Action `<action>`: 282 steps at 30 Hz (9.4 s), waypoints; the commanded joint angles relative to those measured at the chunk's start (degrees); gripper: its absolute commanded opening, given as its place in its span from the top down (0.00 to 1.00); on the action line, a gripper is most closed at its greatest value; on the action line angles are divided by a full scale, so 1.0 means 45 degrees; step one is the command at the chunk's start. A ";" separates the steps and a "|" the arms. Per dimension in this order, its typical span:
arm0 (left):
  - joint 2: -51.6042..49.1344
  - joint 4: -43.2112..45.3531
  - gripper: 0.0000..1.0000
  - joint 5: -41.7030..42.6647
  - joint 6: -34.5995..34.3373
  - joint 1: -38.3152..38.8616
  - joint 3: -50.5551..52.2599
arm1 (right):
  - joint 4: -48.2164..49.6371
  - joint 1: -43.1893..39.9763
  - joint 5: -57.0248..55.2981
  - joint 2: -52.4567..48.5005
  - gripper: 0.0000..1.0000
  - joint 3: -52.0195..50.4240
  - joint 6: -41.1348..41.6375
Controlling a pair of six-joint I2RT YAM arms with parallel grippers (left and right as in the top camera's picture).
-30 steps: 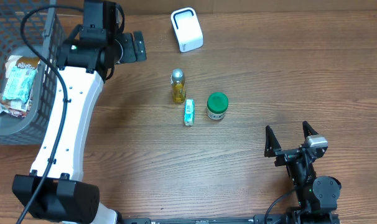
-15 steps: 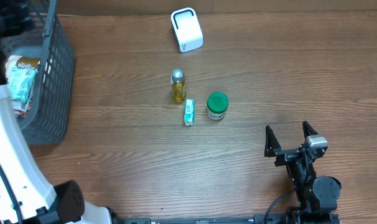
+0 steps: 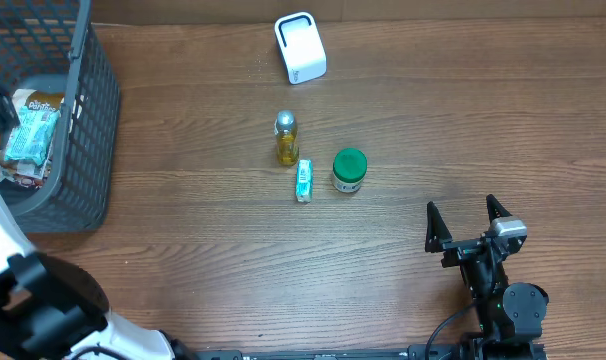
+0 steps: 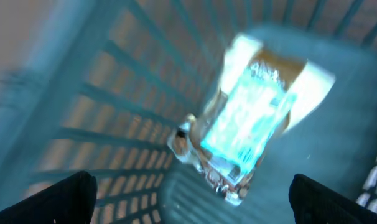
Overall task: Scan the item barcode
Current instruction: 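Move the left gripper back into the basket over the PanTree bag, then grasp the PanTree snack bag and lift it with the left gripper, then carry the bag toward the scanner and lower it onto the table, then release the bag and retract the left gripper to the left, then raise the right gripper and move it toward the green-lidded jar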
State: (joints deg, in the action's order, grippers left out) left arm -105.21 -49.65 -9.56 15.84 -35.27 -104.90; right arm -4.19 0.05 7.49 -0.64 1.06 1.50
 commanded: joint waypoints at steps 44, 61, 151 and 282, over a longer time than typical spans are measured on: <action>-0.6071 0.2011 0.67 0.1375 0.2773 -0.0175 0.0408 | 0.0039 0.0058 0.0029 0.0083 0.00 -0.0136 -0.0015; 0.0219 0.2113 0.84 0.3143 -0.1049 -0.0073 -0.1030 | 0.0039 0.0058 0.0024 0.0078 0.00 -0.0136 -0.0015; 0.2997 0.5115 0.43 -0.0471 -0.9544 1.1346 1.1774 | 0.0039 0.0058 0.0029 0.0083 0.00 -0.0136 -0.0015; 0.2875 -0.2594 0.00 0.0087 -0.4269 0.6509 -0.0685 | 0.0107 0.0058 0.0986 0.0078 0.00 -0.0136 0.3594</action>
State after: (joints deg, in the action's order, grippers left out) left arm -92.05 -61.32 -9.21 -4.25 -6.02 -108.05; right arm -4.16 0.05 10.90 -0.64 1.06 8.08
